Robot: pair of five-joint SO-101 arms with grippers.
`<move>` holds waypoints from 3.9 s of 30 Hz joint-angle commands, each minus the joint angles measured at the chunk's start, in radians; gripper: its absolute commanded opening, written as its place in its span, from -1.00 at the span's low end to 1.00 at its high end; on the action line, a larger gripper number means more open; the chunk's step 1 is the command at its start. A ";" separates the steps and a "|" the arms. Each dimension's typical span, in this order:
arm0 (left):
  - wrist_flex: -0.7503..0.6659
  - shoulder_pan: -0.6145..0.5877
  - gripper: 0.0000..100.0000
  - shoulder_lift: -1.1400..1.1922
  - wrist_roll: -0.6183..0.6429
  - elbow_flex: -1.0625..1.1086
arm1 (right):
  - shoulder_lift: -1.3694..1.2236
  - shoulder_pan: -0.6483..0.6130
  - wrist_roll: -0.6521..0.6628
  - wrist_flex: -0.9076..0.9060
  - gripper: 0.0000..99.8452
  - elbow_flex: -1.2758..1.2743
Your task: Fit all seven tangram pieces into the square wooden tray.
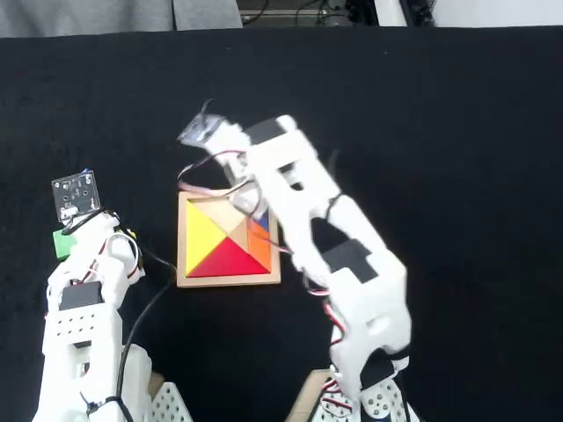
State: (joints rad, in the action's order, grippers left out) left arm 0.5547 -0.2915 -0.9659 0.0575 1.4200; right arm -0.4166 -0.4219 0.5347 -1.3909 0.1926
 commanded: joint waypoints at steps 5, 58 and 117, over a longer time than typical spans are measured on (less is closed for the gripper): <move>-0.020 0.001 -0.94 -0.017 0.005 -0.007 | 0.343 0.083 -0.203 0.044 -0.97 -0.183; 0.623 -0.243 -0.66 1.386 -0.669 -1.607 | 0.519 0.235 -0.331 0.922 -0.98 -0.940; 0.896 -0.243 -0.39 1.870 -1.321 -2.149 | 0.461 0.230 -0.284 0.928 -0.98 -0.911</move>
State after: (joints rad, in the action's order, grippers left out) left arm 1.4078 -0.5217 0.9168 -1.1745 -0.7373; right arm 0.0453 -0.2056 0.2417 -0.4795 -0.7541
